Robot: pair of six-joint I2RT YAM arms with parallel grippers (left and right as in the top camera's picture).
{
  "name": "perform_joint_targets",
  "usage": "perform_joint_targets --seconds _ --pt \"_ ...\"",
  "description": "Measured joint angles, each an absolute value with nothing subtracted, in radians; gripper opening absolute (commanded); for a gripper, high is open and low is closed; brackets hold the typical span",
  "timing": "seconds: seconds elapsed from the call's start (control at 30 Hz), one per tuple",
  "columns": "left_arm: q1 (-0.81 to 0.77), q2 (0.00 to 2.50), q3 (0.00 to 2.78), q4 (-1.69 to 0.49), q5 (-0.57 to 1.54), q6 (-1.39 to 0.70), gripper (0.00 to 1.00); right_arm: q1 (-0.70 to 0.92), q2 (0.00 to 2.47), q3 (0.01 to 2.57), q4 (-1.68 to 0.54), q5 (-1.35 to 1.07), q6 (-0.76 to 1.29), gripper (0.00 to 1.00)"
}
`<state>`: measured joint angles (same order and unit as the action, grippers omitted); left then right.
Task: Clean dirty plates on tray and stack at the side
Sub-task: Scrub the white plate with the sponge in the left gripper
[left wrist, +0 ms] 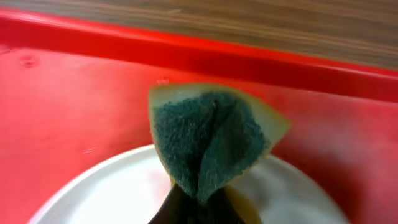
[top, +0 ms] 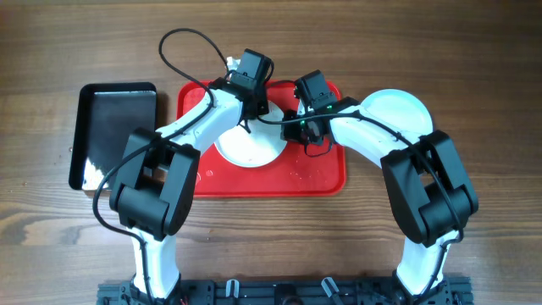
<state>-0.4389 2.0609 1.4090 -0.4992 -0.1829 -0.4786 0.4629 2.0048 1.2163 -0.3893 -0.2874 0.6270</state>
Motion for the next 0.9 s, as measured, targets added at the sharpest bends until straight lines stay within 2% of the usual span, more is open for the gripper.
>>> perform_joint_targets --seconds 0.17,0.23,0.37,0.47,0.57,0.67,0.9 --pt "-0.44 2.061 1.415 -0.621 -0.272 -0.509 0.04 0.465 2.005 1.216 -0.389 -0.288 0.626 0.04" --pt "-0.44 2.058 1.427 -0.748 -0.282 -0.516 0.04 0.467 2.005 1.216 -0.39 -0.288 0.622 0.04" --pt "-0.439 2.055 1.431 -0.982 -0.241 -0.522 0.04 0.469 2.005 1.216 -0.391 -0.288 0.612 0.04" --pt "-0.437 2.055 1.427 -1.052 -0.173 -0.51 0.04 0.469 2.005 1.216 -0.392 -0.291 0.606 0.04" --pt "-0.433 2.054 1.427 -1.053 -0.03 -0.431 0.04 0.468 2.005 1.216 -0.392 -0.294 0.603 0.04" --pt "-0.429 2.051 1.424 -0.959 0.157 -0.379 0.04 0.448 2.005 1.197 -0.344 -0.337 0.596 0.04" --pt "-0.432 2.051 1.405 -0.834 0.342 -0.381 0.04 0.37 2.005 1.128 -0.234 -0.5 0.578 0.04"
